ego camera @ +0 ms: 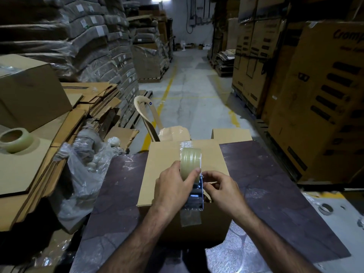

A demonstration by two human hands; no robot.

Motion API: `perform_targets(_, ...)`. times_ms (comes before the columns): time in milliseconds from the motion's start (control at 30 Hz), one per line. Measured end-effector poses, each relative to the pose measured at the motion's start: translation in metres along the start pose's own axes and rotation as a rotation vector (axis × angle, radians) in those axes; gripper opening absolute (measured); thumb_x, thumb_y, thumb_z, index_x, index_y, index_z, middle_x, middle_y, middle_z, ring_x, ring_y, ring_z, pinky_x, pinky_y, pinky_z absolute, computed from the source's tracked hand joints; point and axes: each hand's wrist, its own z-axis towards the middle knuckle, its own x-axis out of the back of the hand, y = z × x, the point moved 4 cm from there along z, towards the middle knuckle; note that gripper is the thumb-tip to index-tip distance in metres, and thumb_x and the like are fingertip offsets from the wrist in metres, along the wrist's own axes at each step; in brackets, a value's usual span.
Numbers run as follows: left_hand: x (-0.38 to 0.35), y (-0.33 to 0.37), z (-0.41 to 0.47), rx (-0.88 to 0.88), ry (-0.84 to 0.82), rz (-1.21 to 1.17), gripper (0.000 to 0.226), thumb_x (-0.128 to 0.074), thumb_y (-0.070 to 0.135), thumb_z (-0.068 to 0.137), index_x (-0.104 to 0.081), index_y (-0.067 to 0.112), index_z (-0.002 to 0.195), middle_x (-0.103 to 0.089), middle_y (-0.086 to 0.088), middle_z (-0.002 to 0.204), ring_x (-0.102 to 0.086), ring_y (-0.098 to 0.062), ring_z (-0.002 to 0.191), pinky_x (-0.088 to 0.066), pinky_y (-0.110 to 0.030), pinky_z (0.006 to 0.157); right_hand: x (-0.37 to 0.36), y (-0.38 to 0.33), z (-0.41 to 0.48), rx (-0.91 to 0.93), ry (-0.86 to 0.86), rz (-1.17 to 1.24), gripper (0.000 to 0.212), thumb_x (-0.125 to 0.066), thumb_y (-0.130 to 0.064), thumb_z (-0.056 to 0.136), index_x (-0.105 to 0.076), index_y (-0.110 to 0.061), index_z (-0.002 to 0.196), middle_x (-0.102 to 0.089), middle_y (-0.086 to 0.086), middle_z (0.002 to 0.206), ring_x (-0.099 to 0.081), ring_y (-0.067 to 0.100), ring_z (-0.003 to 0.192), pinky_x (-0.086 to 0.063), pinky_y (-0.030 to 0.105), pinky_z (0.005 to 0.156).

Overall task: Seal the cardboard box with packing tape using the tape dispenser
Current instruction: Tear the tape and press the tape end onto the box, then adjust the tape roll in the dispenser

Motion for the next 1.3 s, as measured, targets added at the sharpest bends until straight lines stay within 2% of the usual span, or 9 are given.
perform_targets(167,0.003,0.014,0.01,0.049,0.064,0.167,0.066,-0.056,0.071,0.078,-0.047,0.02,0.119,-0.064,0.0,0.101,-0.061,-0.017,0.088,-0.046,-0.026,0.066,0.002,0.001,-0.001,0.013,0.016,0.01,0.025,-0.066,-0.011,0.087,-0.068,-0.021,0.11,-0.071,-0.009,0.094,-0.065,-0.001,0.084,-0.048,0.008,0.056)
perform_targets(367,0.005,0.018,0.015,0.033,0.097,0.152,0.047,-0.057,0.057,0.085,-0.051,0.015,0.106,-0.059,0.002,0.091,-0.059,-0.017,0.078,-0.051,-0.029,0.061,0.003,0.002,-0.002,-0.001,0.027,0.045,0.019,-0.067,-0.013,0.086,-0.07,-0.019,0.104,-0.072,-0.008,0.091,-0.065,0.001,0.076,-0.046,0.009,0.052)
perform_targets(533,0.007,0.001,0.021,0.097,0.09,-0.035,0.042,-0.057,0.057,0.083,-0.055,0.017,0.095,-0.06,0.002,0.085,-0.06,-0.015,0.075,-0.056,-0.035,0.063,0.008,0.005,-0.001,-0.028,0.081,0.097,0.017,-0.068,-0.019,0.086,-0.067,-0.025,0.102,-0.069,-0.016,0.094,-0.066,-0.003,0.082,-0.05,0.011,0.061)
perform_targets(667,0.002,-0.016,0.027,0.197,0.026,-0.358,0.04,-0.061,0.057,0.08,-0.06,0.017,0.084,-0.067,-0.002,0.083,-0.067,-0.019,0.076,-0.061,-0.043,0.059,0.009,0.009,0.002,-0.088,0.058,0.223,0.026,-0.065,-0.027,0.088,-0.062,-0.019,0.113,-0.067,-0.007,0.105,-0.066,0.01,0.096,-0.056,0.024,0.067)
perform_targets(833,-0.007,-0.013,0.02,0.264,-0.085,-0.652,0.036,-0.06,0.042,0.09,-0.061,0.009,0.105,-0.069,-0.009,0.097,-0.07,-0.02,0.087,-0.06,-0.032,0.059,0.013,0.009,0.0,-0.158,-0.005,0.466,0.025,-0.06,-0.027,0.091,-0.06,-0.015,0.112,-0.073,0.005,0.098,-0.07,0.018,0.088,-0.057,0.042,0.083)
perform_targets(1000,-0.021,0.001,0.015,0.337,-0.161,-0.884,0.028,-0.055,0.036,0.095,-0.064,0.012,0.108,-0.07,-0.01,0.102,-0.068,-0.022,0.097,-0.061,-0.031,0.068,0.036,0.005,-0.003,-0.198,-0.056,0.65,0.022,-0.054,-0.021,0.095,-0.06,-0.007,0.112,-0.074,0.007,0.085,-0.069,0.015,0.067,-0.054,0.032,0.059)
perform_targets(1067,-0.027,0.013,0.013,0.324,-0.211,-0.94,0.022,-0.051,0.035,0.097,-0.065,0.018,0.1,-0.072,-0.008,0.096,-0.07,-0.019,0.093,-0.061,-0.033,0.073,0.049,0.005,-0.006,-0.209,-0.082,0.674,0.024,-0.053,-0.02,0.095,-0.06,-0.005,0.112,-0.073,0.001,0.074,-0.065,0.009,0.056,-0.05,0.031,0.059)
perform_targets(1167,-0.04,0.032,0.011,0.314,-0.269,-1.023,0.022,-0.049,0.03,0.099,-0.065,0.016,0.093,-0.075,-0.01,0.09,-0.072,-0.021,0.088,-0.061,-0.03,0.066,0.069,0.009,-0.009,-0.233,-0.104,0.679,0.028,-0.054,-0.024,0.094,-0.063,-0.006,0.113,-0.074,0.008,0.088,-0.068,0.015,0.066,-0.051,0.031,0.063)
perform_targets(1300,-0.06,0.055,0.008,0.295,-0.337,-1.084,0.025,-0.049,0.03,0.098,-0.068,0.017,0.091,-0.077,-0.006,0.083,-0.072,-0.022,0.089,-0.059,-0.036,0.075,0.098,0.013,-0.016,-0.257,-0.093,0.737,0.031,-0.057,-0.023,0.091,-0.062,0.0,0.112,-0.072,0.014,0.089,-0.066,0.016,0.062,-0.052,0.026,0.054)
